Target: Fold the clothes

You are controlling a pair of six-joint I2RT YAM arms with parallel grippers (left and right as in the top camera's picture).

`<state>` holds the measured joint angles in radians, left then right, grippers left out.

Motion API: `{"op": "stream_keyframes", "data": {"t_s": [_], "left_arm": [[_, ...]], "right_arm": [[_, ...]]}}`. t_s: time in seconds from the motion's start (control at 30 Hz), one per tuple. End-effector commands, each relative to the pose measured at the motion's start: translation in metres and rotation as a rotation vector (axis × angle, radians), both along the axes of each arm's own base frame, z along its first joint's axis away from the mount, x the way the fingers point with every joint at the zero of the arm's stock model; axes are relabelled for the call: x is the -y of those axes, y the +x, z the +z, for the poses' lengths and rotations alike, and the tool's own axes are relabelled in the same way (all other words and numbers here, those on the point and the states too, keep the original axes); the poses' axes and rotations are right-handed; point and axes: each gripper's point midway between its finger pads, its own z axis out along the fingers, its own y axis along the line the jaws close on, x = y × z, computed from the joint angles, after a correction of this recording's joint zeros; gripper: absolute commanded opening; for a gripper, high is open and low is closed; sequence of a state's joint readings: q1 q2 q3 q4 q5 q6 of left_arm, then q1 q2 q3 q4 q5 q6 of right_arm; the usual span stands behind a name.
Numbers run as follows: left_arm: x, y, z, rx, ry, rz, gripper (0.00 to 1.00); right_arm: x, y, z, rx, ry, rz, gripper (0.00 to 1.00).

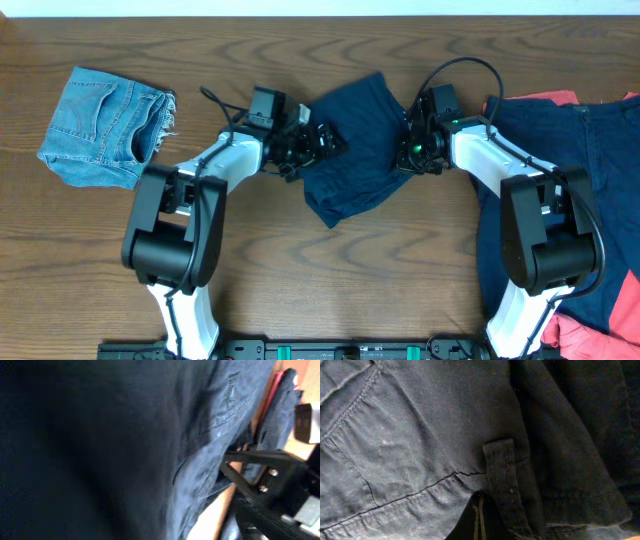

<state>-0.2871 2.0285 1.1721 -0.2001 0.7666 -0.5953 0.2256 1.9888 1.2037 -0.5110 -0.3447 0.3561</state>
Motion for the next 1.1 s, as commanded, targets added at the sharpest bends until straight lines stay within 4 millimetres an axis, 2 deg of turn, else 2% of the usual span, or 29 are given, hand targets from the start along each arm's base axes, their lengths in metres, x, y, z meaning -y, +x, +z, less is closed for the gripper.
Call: {"op": "stream_keyframes", "data": {"t_s": [0.0,0.07,0.13,0.17,0.3,0.4,0.47,0.6,0.67,0.77,0.83,0.9,1.07], "left_arm": [[-0.022,-0.050,-0.089,-0.218,0.196,0.022,0.46],[-0.024,-0.049,-0.088,-0.198,0.198,0.007,0.27],[-0.027,-0.048,-0.086,-0.182,0.196,-0.009,0.11],[-0.028,-0.048,-0.083,-0.174,0.190,-0.020,0.07],[-0.049,-0.045,-0.061,-0.147,0.198,-0.039,0.06],[-0.075,-0.035,-0.024,-0.112,0.194,-0.001,0.06],[-0.097,-0.025,0.008,-0.067,0.187,0.055,0.06],[-0.154,0.001,0.082,0.119,0.174,0.215,0.06],[-0.185,0.010,0.112,0.211,0.178,0.303,0.06],[-0.246,0.020,0.151,0.345,0.201,0.466,0.06],[-0.284,0.024,0.164,0.400,0.220,0.564,0.06],[-0.326,0.025,0.168,0.433,0.246,0.657,0.06],[-0.393,0.030,0.150,0.454,0.292,0.790,0.06]], "right_arm": [[0.001,-0.035,-0.041,-0.140,-0.049,0.020,0.01],[0.001,-0.036,-0.041,-0.144,-0.050,0.020,0.01],[0.002,-0.038,-0.041,-0.152,-0.053,0.028,0.01],[0.003,-0.040,-0.039,-0.158,-0.054,0.027,0.01],[0.008,-0.045,-0.021,-0.150,-0.058,0.061,0.01],[0.008,-0.050,0.008,-0.111,-0.036,0.120,0.02],[0.009,-0.054,0.028,-0.084,-0.033,0.140,0.01],[0.009,-0.058,0.066,-0.009,-0.023,0.150,0.02],[0.009,-0.057,0.078,0.024,-0.017,0.149,0.03],[0.008,-0.055,0.091,0.064,-0.010,0.146,0.03],[0.007,-0.055,0.095,0.069,0.000,0.141,0.04],[0.005,-0.056,0.095,0.064,0.010,0.147,0.04],[0.001,-0.059,0.094,0.061,0.010,0.158,0.03]]}}
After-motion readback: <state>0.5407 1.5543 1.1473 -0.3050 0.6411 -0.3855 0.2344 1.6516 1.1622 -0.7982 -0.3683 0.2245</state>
